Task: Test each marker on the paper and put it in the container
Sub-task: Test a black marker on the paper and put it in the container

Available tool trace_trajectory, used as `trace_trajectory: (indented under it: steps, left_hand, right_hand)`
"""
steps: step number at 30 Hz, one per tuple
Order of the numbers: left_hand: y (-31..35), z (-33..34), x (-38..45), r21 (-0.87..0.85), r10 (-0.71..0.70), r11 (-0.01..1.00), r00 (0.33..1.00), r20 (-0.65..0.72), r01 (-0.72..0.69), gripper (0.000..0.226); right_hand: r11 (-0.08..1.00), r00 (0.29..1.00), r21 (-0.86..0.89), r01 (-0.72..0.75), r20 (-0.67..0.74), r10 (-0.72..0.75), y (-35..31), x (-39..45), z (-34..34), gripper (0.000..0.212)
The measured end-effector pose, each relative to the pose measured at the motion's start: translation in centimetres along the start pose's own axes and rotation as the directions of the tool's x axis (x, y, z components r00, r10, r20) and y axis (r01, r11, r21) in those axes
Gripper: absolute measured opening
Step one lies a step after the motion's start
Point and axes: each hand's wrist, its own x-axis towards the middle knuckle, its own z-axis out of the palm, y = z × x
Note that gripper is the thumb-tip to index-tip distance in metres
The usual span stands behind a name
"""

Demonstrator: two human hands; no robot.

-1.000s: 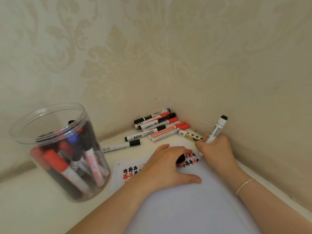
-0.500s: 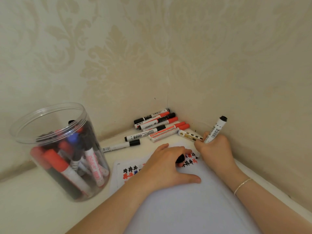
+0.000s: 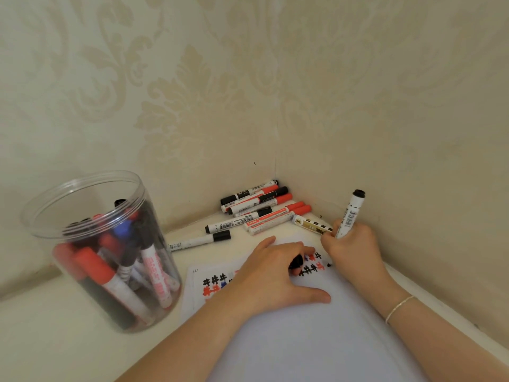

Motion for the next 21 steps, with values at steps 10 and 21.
trace_trajectory:
  steps: [10,21]
  left_hand:
    - [-0.3,-0.6,-0.3,-0.271,-0.041,0.962,0.999,0.001,0.039,0.033]
    - [-1.0,-0.3,0.2,-0.316,-0.096,0.946,0.993,-0.074,0.068,0.007]
  right_hand:
    - [0.888,0.993,0.45,0.096,-0.1,-0.056,-0.1,-0.3,-0.9,0.028]
    - [0.707,0.996,0.704,0.065,-0.003,-0.09,-2.1,-1.1,-1.0,0.03]
